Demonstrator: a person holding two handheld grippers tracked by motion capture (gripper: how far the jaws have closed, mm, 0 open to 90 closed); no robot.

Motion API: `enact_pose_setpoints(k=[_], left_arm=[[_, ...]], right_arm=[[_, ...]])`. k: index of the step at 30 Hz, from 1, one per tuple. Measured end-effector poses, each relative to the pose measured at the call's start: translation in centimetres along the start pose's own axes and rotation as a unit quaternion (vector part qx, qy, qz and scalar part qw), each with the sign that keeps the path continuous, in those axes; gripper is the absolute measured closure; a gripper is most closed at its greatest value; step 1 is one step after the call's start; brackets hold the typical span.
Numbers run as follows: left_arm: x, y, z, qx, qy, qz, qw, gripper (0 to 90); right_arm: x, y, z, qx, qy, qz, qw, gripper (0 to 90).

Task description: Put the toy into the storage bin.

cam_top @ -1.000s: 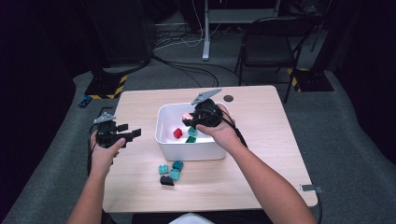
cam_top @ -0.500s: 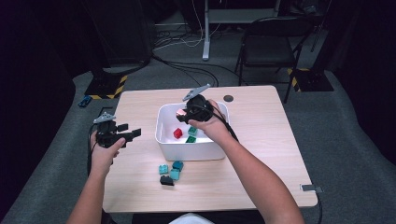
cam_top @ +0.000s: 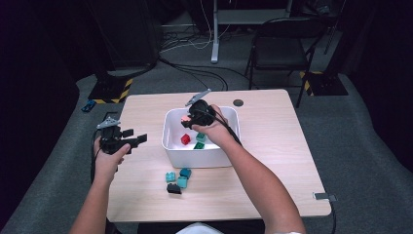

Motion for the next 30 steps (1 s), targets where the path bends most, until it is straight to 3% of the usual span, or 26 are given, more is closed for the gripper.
enact_pose_setpoints(k=[11, 14, 17, 25, 27, 30], left_arm=[[0.0, 0.0, 0.0, 0.0, 0.001, 0.0, 1.0, 25.1], [0.1, 0.1, 0.0, 0.0, 0.0, -0.003, 1.0, 25.1], [0.0, 0.0, 0.0, 0.0, 0.001, -0.001, 1.0, 25.1], [0.1, 0.0, 0.0, 0.0, -0.001, -0.001, 1.0, 25.2], [0.1, 0.0, 0.0, 0.0, -0.001, -0.001, 1.0, 25.7], [0.2, 0.1, 0.0, 0.0, 0.0, -0.004, 1.0, 26.6]], right_arm=[[0.9, 1.4, 0.9, 0.005, 0.023, -0.025, 0.9994, 65.0], [1.2, 1.7, 1.0, 0.003, 0.038, -0.034, 0.9987, 60.9], [1.2, 1.8, 1.0, 0.008, 0.036, -0.033, 0.9988, 55.5], [0.3, -0.5, 0.6, 0.019, 0.027, -0.005, 0.9995, 46.1], [0.4, -1.1, 0.2, 0.017, 0.033, -0.019, 0.9991, 43.7], [0.6, -2.3, -0.2, 0.018, 0.032, -0.013, 0.9992, 42.8]])
Point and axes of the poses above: each handheld gripper's, and its own axes: y roughly forward along the jaws, x roughly out of its underside, z roughly to its right, the point moved 5 cm from there along y, roughly forward along the jaws, and after that the axes turned 8 degrees about z, right-handed, at the moved point
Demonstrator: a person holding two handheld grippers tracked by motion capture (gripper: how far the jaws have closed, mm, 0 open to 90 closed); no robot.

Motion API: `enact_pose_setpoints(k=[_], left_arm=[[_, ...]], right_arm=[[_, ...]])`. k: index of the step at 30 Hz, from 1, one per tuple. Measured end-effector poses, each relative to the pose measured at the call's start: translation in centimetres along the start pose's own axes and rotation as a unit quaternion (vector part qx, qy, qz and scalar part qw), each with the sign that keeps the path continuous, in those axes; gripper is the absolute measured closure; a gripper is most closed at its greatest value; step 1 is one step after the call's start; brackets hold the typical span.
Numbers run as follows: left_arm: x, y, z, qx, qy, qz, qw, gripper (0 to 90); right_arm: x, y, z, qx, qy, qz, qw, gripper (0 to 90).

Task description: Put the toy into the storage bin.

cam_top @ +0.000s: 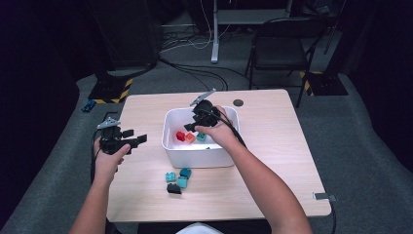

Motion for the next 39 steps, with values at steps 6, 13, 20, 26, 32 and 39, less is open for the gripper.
enact_pose_setpoints(k=[6, 13, 20, 26, 32, 39], left_arm=[[0.3, 0.3, 0.4, 0.004, 0.001, -0.009, 1.0, 28.7], [0.6, 0.6, 0.9, 0.006, 0.003, -0.011, 0.9999, 28.6], [0.3, 0.3, 1.3, 0.006, 0.011, -0.012, 0.9999, 29.4], [-0.1, -0.1, 1.4, 0.003, 0.025, -0.008, 0.9997, 28.6], [-1.9, -1.1, 1.8, 0.02, 0.033, 0.013, 0.9992, 22.5], [-1.9, -1.8, 2.7, 0.007, 0.047, 0.01, 0.9988, 24.9]], right_arm=[[0.7, -2.4, -1.0, 0.006, -0.017, 0.012, 0.9998, 38.1], [1.5, -5.7, -3.4, -0.025, -0.035, 0.04, 0.9983, 35.0], [3.0, -8.2, -4.7, -0.018, -0.045, 0.07, 0.9963, 35.4], [5.9, -9.2, -5.6, -0.017, -0.032, 0.086, 0.9956, 35.5], [8.3, -9.9, -7.4, -0.039, -0.022, 0.086, 0.9953, 35.4], [11.4, -9.9, -7.8, -0.034, -0.005, 0.085, 0.9958, 35.4]])
Point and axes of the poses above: each handheld gripper's, and its own axes: y roughly forward along the jaws, x roughly out of its underside, z roughly to its right, the point moved 5 cm from there along y, roughly forward along the jaws, and after that the axes turned 8 degrees about z, right-handed, at the moved point
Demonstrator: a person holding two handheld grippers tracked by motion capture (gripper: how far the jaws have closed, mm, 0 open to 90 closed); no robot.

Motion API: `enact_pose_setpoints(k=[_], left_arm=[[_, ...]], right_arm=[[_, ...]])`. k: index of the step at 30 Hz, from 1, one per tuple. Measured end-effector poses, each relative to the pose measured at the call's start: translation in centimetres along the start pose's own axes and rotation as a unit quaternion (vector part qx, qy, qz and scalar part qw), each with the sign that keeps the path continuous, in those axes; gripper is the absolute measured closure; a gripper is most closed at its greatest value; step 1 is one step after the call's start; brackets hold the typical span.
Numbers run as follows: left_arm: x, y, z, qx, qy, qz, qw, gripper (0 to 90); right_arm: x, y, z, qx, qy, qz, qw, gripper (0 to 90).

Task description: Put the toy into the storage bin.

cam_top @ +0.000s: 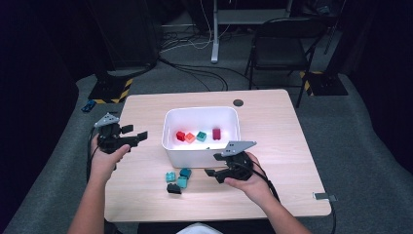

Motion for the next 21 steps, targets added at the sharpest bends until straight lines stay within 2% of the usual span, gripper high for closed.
enact_pose_setpoints(k=[3, 7, 12, 14, 16, 21], left_arm=[[0.6, 0.0, 0.3, 0.0, 0.003, -0.005, 1.0, 29.7], [1.1, -0.2, 0.8, 0.017, 0.009, -0.013, 0.9997, 32.8], [2.3, -0.8, 1.4, 0.024, 0.015, -0.018, 0.9994, 33.9], [2.9, -1.1, 1.4, 0.021, 0.022, -0.021, 0.9993, 35.1], [3.6, -1.4, 1.3, 0.02, 0.016, -0.017, 0.9995, 36.2], [5.3, -1.7, 1.1, 0.018, 0.002, -0.027, 0.9995, 37.8]], right_arm=[[1.2, 0.2, 0.5, 0.011, 0.001, -0.013, 0.9998, 35.6], [2.2, 0.6, 0.7, 0.012, 0.013, -0.012, 0.9998, 36.5], [3.6, 1.2, 0.7, 0.026, -0.005, -0.017, 0.9995, 38.9], [3.8, 1.3, 0.5, 0.023, -0.01, -0.021, 0.9995, 41.0], [3.9, 1.5, 0.4, 0.021, -0.024, -0.018, 0.9993, 41.3], [4.3, 1.9, 0.2, 0.021, -0.033, -0.027, 0.9989, 41.3]])
Point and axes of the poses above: each handheld gripper's, and its own axes: y roughly forward along the jaws, x roughly out of its underside, z roughly to its right, the point moved 5 cm from there along y, roughly forward along the jaws, and after that the axes turned 8 degrees about z, right-handed, at the moved point
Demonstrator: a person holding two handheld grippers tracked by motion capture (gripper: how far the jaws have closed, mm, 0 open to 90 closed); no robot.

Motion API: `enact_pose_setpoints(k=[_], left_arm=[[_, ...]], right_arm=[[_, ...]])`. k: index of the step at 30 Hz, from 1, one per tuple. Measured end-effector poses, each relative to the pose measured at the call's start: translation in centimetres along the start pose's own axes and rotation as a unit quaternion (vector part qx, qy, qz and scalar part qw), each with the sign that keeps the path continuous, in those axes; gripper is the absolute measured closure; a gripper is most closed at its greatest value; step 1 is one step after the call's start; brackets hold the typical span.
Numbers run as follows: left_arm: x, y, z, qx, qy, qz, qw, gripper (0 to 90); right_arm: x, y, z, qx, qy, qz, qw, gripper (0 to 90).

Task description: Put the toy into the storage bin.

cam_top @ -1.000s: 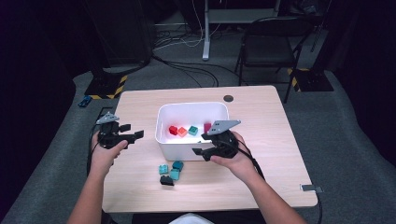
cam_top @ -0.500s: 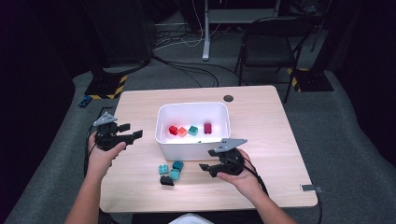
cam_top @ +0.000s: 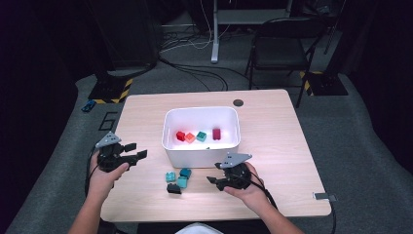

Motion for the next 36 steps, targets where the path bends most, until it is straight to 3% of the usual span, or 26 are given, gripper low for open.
enact_pose_setpoints(k=[5, 10, 19, 21, 25, 29, 32, 36], left_arm=[[1.1, -0.2, 0.3, 0.007, -0.006, -0.004, 1.0, 37.8], [2.2, 0.3, 1.1, 0.022, 0.005, -0.017, 0.9996, 38.7], [4.0, 1.4, 2.8, 0.069, 0.022, -0.029, 0.9969, 43.3], [4.3, 1.6, 3.2, 0.084, 0.02, -0.03, 0.9958, 43.7], [4.7, 2.0, 3.9, 0.103, 0.035, -0.032, 0.9936, 43.8], [4.9, 2.2, 4.3, 0.122, 0.034, -0.02, 0.9918, 45.5], [5.3, 2.4, 4.8, 0.137, 0.035, -0.03, 0.9896, 47.3], [5.9, 2.9, 5.5, 0.147, 0.057, -0.045, 0.9864, 48.6]], right_arm=[[0.4, 0.1, 0.3, 0.005, 0.004, 0.001, 1.0, 41.3], [0.8, 0.3, 0.8, 0.014, 0.013, 0.004, 0.9998, 41.3], [1.4, 0.7, 1.2, 0.017, 0.016, -0.002, 0.9997, 41.3], [1.5, 0.8, 1.1, 0.016, 0.017, -0.004, 0.9997, 41.3], [1.7, 1.0, 1.1, 0.015, 0.019, -0.006, 0.9997, 41.2], [1.9, 1.3, 1.2, 0.016, 0.028, -0.009, 0.9994, 41.2], [2.0, 1.4, 1.2, 0.016, 0.026, -0.011, 0.9995, 41.2], [2.0, 1.4, 1.2, 0.018, 0.026, -0.011, 0.9994, 41.2]])
Point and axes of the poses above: each handheld gripper's, and its own axes: y roughly forward along the jaws, x roughly out of its underside, z roughly to its right, the point moved 5 cm from there along y, roughly forward along the jaws, and after that the axes turned 8 degrees about z, right-handed, at the moved point
